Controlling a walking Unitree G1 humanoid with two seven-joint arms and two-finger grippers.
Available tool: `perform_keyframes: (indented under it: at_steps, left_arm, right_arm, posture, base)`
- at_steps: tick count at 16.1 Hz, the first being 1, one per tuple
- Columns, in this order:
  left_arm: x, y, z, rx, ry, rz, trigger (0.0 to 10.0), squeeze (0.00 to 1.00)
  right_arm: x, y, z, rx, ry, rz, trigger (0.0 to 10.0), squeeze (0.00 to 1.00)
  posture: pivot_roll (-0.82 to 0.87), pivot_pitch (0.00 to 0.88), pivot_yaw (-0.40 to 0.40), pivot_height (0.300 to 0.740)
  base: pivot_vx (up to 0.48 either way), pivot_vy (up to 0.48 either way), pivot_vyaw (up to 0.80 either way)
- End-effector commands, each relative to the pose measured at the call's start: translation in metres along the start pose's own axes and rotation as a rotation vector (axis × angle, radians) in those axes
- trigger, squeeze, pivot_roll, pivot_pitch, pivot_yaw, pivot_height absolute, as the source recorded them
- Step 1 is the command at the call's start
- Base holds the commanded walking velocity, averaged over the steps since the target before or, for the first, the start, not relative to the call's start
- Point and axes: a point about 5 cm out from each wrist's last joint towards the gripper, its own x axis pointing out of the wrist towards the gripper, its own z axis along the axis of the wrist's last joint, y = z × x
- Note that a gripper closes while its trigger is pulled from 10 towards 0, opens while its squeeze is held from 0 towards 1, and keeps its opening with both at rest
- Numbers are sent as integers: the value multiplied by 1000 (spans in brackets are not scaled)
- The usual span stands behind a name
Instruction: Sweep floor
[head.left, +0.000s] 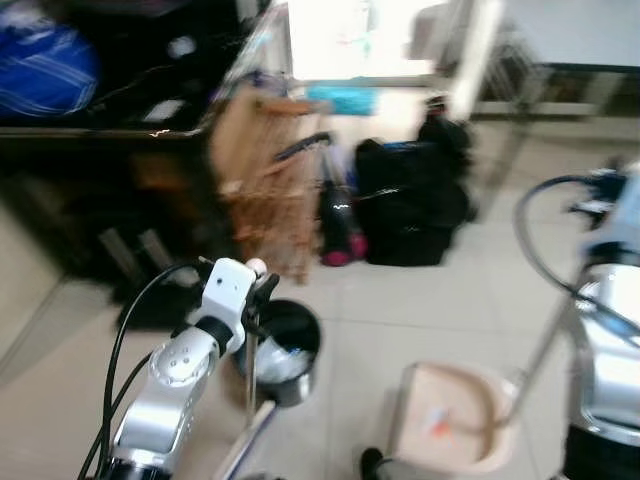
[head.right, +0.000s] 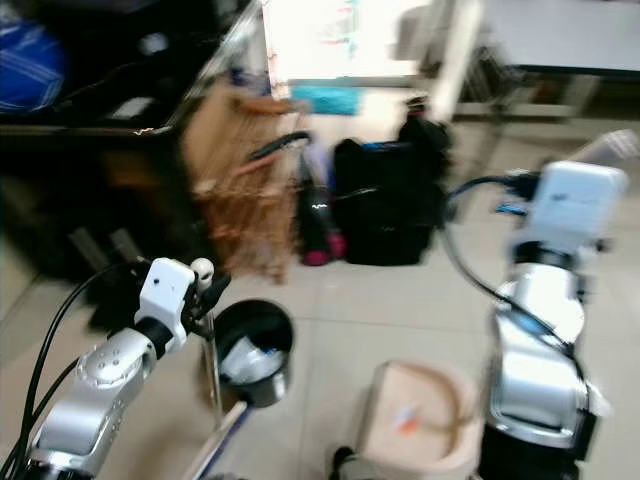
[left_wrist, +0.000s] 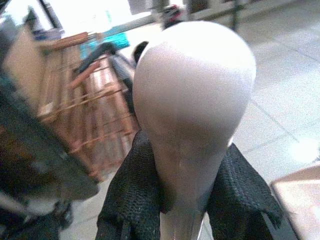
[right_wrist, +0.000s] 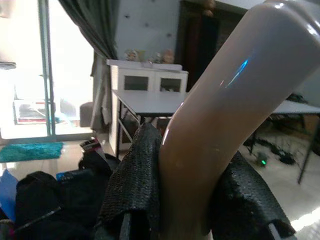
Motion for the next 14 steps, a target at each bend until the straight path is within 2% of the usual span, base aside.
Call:
perform_keyframes:
  at_steps: [1, 5, 6, 8, 11, 12, 14]
  left_arm:
    - [0, -1, 2, 13, -6, -10, 10000, 0]
    - [1, -5, 0, 24, -4, -16, 10000, 0]
    - [2, -7, -5, 24, 3, -15, 10000, 0]
    - [1, -7, -10, 21, 9, -13, 10000, 0]
    - [2, -3, -16, 24, 7, 16, 10000, 0]
    - [5, 0, -15, 26, -9, 32, 10000, 0]
    - [11, -1, -8, 27, -32, 31, 10000, 0]
  right_arm:
    - [0, -1, 0, -5, 2, -6, 10000, 0]
    - [-4, 6, -9, -9, 55, 28, 10000, 0]
    - [-4, 10, -13, -42, 84, 66, 10000, 0]
    - [-4, 12, -13, -41, 97, 81, 10000, 0]
    - [-4, 19, -10, -2, 93, 135, 10000, 0]
    - [-7, 24, -9, 38, 95, 152, 10000, 0]
    - [-10, 29, -8, 80, 110, 155, 10000, 0]
  posture:
    - [-55, 34, 49, 740]
    - [-50, 54, 31, 740]
    - [-50, 63, 22, 740]
    - [-54, 73, 12, 740]
    - [-59, 90, 2, 740]
    - [-60, 94, -1, 740]
    - [-63, 105, 0, 740]
  base:
    - [0, 0, -800]
    - [0, 0, -800]
    - [0, 0, 0]
    - [0, 0, 0]
    - [0, 0, 0]
    - [0, 0, 0]
    - [0, -379, 0]
